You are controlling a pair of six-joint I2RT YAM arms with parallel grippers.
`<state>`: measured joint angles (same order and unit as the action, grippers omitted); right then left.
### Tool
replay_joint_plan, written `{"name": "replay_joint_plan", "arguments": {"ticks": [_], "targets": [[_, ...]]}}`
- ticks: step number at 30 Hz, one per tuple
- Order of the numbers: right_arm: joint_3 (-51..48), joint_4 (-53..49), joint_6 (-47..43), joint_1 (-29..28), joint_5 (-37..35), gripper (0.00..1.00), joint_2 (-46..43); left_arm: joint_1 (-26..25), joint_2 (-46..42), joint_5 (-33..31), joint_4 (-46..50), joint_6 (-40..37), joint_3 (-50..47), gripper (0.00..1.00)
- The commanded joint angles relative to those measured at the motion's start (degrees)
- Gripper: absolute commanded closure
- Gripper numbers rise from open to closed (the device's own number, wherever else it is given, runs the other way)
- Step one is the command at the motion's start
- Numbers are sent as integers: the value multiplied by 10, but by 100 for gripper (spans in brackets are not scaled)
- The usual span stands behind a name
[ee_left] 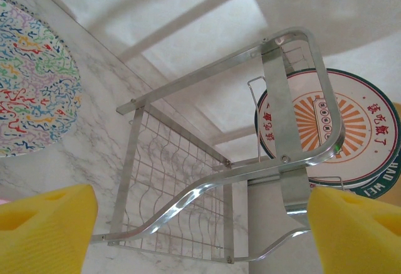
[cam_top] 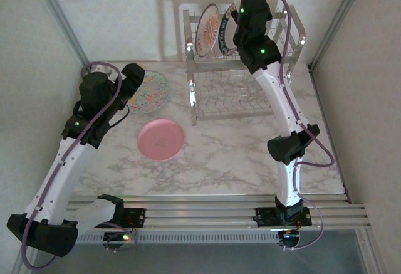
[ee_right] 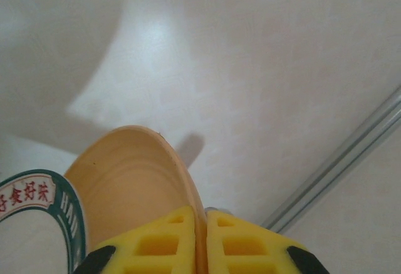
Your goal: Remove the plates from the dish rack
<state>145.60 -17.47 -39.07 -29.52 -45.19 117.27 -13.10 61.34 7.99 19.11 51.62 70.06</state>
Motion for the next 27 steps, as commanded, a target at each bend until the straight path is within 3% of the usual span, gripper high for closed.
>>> {"name": "replay_joint_plan", "arguments": {"ticks": [1,18,27], "targets": [[0,83,-43,-8,-24,100,3,-4,1,13,-14,-6,17,14],[-46,174,-147,-8,-40,100,-11,-4,-1,13,-13,-3,22,14],[-102,254,-245,3,-46,100,-37,-4,-5,12,-7,-2,21,14]]}}
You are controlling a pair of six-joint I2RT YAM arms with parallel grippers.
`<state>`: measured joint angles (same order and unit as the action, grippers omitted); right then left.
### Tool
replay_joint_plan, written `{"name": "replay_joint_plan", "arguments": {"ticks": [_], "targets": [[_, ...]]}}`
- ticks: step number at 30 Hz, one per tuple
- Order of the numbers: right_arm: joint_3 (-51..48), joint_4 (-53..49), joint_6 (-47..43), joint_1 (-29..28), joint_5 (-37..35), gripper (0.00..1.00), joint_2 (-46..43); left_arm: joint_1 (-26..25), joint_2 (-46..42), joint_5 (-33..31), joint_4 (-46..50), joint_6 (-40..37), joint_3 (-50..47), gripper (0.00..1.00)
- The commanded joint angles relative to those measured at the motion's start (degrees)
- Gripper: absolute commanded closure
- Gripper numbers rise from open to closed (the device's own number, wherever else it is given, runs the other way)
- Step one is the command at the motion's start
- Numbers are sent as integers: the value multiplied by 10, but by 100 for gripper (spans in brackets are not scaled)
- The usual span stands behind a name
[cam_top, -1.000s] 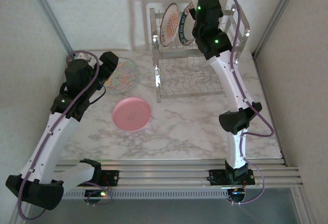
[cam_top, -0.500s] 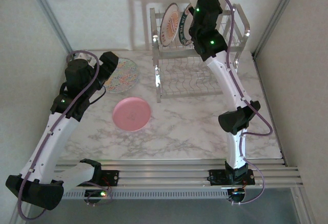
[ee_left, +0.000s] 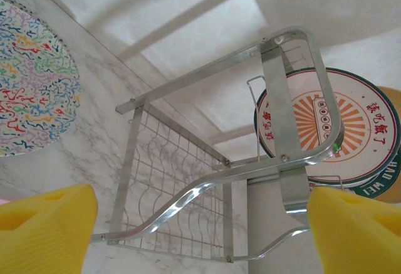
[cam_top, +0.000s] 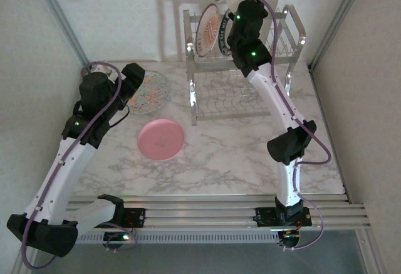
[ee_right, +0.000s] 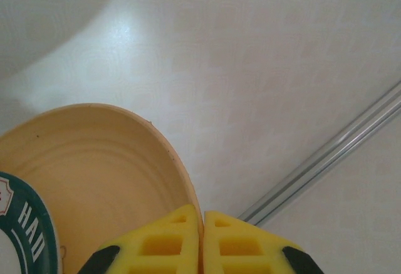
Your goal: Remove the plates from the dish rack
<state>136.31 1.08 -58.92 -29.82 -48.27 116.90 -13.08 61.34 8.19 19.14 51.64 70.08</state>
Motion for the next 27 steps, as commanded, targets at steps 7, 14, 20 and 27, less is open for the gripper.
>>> {"name": "replay_joint_plan", "arguments": {"ticks": [7,14,20,27], "targets": [[-21,97,-82,7,-14,100,-54,-5,-1,18,-18,3,27,14],[-41,120,-110,20,-15,100,-75,-5,3,32,-38,12,43,14],[-46,136,-118,26,-15,100,-95,-5,6,48,-56,23,60,13],[-49,145,-117,28,-21,100,-120,-14,29,77,-84,37,88,13]]}}
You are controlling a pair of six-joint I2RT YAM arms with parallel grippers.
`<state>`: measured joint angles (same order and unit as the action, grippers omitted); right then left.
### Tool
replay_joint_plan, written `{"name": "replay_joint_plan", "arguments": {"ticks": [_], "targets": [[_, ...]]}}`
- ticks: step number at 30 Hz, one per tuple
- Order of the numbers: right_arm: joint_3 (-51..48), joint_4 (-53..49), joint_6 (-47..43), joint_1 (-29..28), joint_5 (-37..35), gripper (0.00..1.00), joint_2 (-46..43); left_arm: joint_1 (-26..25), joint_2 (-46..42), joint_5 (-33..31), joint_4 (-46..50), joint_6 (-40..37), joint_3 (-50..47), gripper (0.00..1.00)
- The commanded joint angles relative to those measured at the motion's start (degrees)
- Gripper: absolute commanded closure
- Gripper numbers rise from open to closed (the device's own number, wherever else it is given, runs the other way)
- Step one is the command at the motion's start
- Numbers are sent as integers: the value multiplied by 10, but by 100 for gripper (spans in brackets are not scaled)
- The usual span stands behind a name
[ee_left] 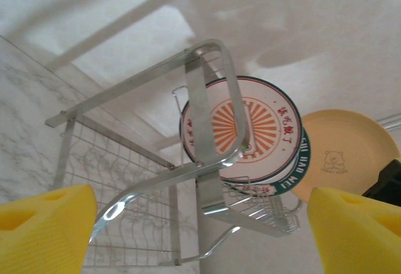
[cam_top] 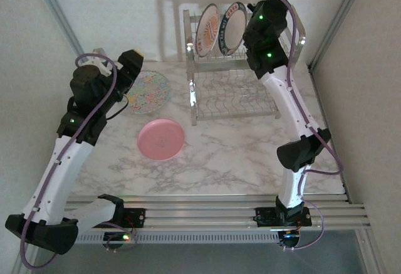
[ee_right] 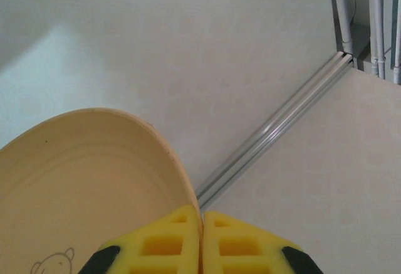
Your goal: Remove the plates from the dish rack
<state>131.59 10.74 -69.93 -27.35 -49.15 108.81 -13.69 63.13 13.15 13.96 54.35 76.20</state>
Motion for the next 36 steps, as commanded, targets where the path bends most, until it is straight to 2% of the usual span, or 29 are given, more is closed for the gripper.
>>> {"name": "replay_joint_plan", "arguments": {"ticks": [1,6,12,17,28,32,36], "targets": [[-6,52,-7,5,-14,100,-46,-12,17,34,-35,11,34,13],[-30,61,5,5,-25,100,-81,-36,48,55,-52,6,66,13],[-71,26,69,4,-39,100,-142,-81,89,64,-58,-19,102,13],[-110,-67,193,4,-36,100,-211,-114,129,81,-66,-41,138,13],[-192,-389,556,4,120,100,-388,-189,226,122,-39,-99,233,14],[-219,-441,650,4,187,100,-422,-219,261,123,-17,-125,272,15],[-246,-457,708,4,227,100,-437,-236,282,135,-26,-132,293,16]]}}
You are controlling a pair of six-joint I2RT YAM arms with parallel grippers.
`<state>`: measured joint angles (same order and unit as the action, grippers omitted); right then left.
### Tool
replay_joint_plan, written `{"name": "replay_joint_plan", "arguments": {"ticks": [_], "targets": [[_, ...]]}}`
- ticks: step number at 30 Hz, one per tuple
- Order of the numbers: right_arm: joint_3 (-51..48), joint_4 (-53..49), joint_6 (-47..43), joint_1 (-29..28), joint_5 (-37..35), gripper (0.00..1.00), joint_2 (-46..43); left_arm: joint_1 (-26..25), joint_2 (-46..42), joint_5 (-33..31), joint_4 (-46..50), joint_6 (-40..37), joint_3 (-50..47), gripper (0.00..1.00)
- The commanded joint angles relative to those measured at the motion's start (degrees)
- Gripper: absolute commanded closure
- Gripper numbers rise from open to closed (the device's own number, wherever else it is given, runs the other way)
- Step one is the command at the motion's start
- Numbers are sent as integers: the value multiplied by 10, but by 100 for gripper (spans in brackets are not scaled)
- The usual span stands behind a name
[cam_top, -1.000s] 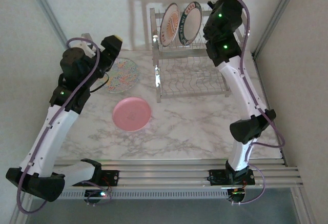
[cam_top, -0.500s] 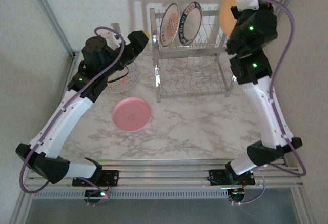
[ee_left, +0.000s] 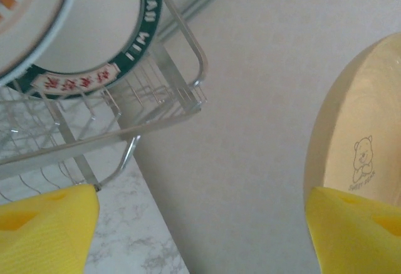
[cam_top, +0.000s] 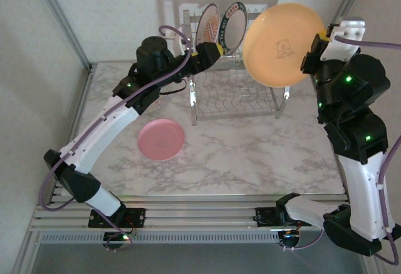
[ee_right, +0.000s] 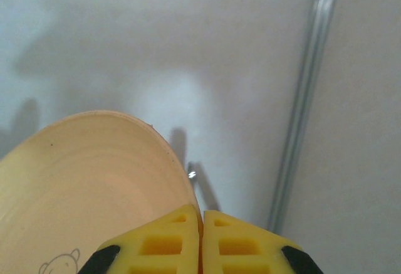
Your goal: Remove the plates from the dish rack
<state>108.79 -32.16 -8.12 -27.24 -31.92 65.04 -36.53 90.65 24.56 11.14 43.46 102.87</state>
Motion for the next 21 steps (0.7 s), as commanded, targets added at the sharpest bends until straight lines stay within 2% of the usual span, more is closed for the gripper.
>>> {"name": "replay_joint_plan", "arguments": {"ticks": [1,12,15,21], "targets": [[-26,-27,99,3,63,100,-1,-10,12,26,2,-25,31,17],[-50,-27,119,3,118,100,1,-18,22,20,24,-35,45,27],[-58,-21,128,3,136,100,1,-17,29,18,43,-36,50,37],[-70,-13,143,4,158,100,3,-18,30,19,49,-37,51,64]]}}
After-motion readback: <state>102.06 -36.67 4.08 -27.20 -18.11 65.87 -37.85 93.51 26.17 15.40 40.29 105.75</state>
